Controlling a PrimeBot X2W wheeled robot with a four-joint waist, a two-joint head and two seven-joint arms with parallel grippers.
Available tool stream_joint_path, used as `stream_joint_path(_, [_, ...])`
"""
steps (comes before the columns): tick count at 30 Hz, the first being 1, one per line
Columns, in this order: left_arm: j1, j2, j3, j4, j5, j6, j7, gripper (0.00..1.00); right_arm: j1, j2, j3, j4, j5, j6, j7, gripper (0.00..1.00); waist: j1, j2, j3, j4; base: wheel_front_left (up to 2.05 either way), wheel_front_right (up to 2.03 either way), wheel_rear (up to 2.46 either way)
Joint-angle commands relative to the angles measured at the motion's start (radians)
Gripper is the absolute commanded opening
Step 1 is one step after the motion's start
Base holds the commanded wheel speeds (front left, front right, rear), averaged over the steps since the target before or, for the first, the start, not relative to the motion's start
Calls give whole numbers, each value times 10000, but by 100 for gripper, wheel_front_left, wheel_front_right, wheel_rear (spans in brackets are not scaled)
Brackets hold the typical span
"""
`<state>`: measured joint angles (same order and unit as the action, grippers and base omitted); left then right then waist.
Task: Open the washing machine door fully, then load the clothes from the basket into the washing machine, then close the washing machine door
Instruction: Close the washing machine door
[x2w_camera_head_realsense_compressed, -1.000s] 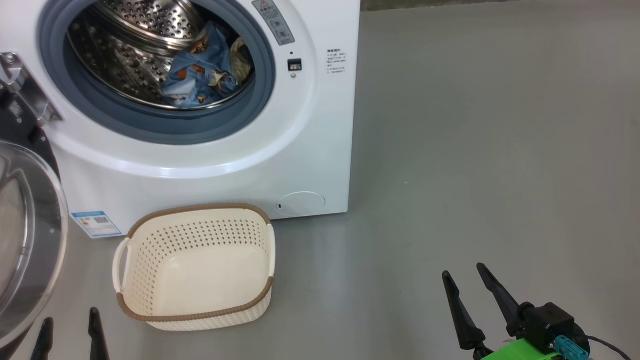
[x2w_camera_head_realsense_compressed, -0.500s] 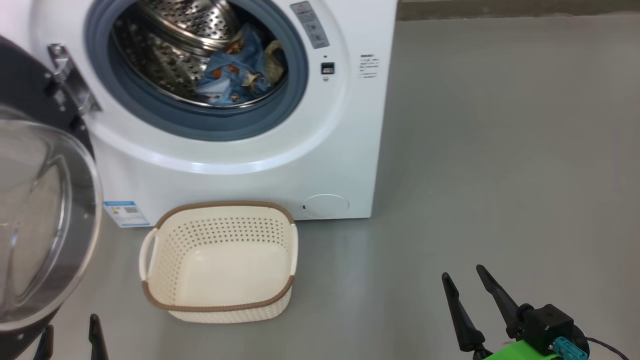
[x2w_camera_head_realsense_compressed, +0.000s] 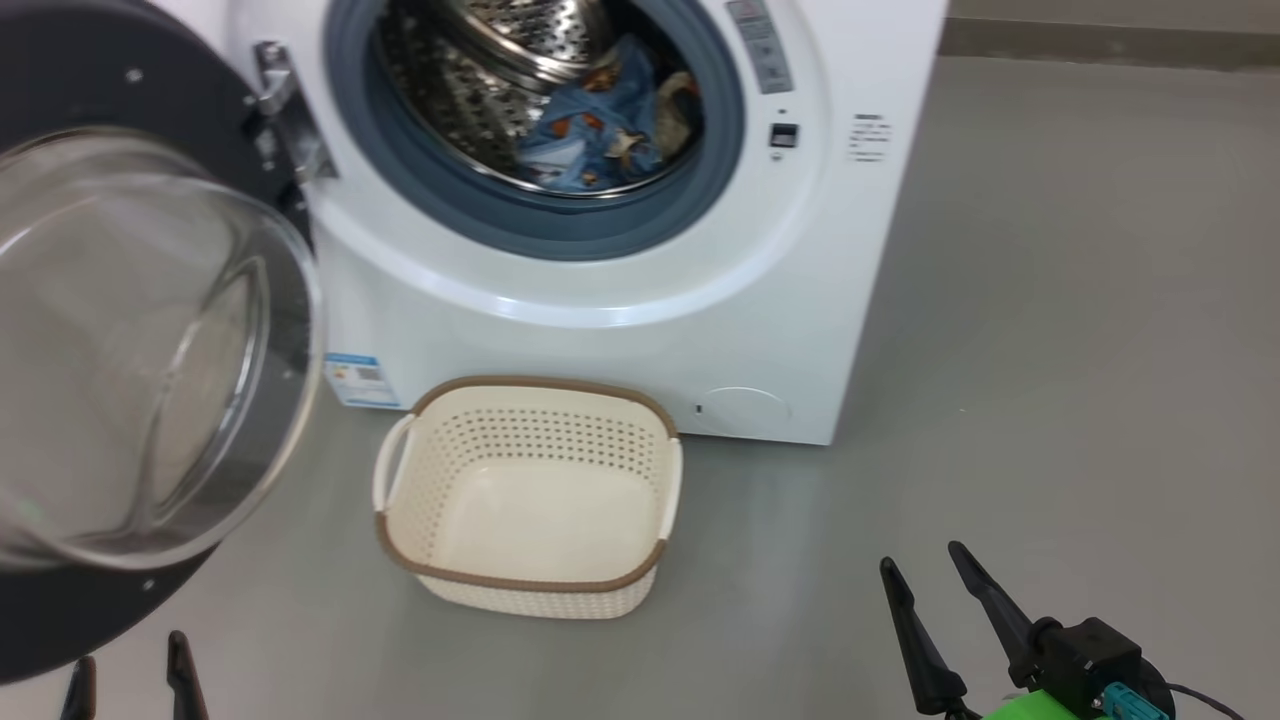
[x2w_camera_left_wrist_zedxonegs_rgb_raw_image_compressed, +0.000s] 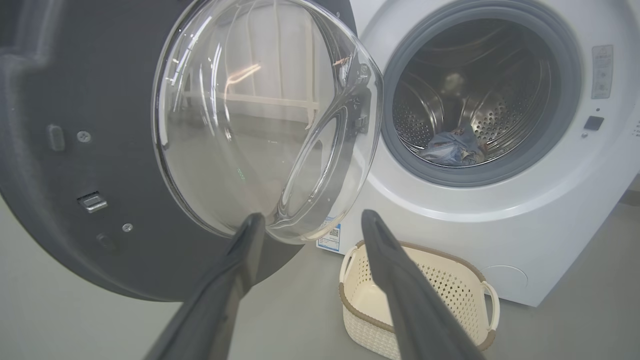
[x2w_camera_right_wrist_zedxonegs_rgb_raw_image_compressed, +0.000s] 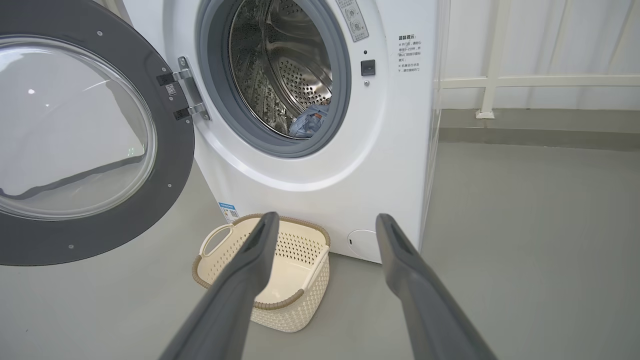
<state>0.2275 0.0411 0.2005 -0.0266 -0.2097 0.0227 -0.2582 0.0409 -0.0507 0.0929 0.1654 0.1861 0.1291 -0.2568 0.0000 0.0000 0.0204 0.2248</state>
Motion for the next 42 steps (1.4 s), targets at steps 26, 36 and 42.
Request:
stream_joint_path(26, [47, 91, 453, -272, -337, 460, -36, 100, -213, 5, 462, -36, 19, 16, -49, 100, 0, 0, -167, 2082, 0, 0, 0])
stream_joint_path(36, [69, 91, 486, -263, -375, 482, -36, 100, -230, 5, 532, 2, 26, 16, -49, 100, 0, 0, -200, 2148, 0, 0, 0])
stream_joint_path(42, [128, 91, 527, -316, -378, 504, -36, 100, -241, 5, 580, 26, 46, 16, -49, 100, 0, 0, -241, 2100, 0, 0, 0])
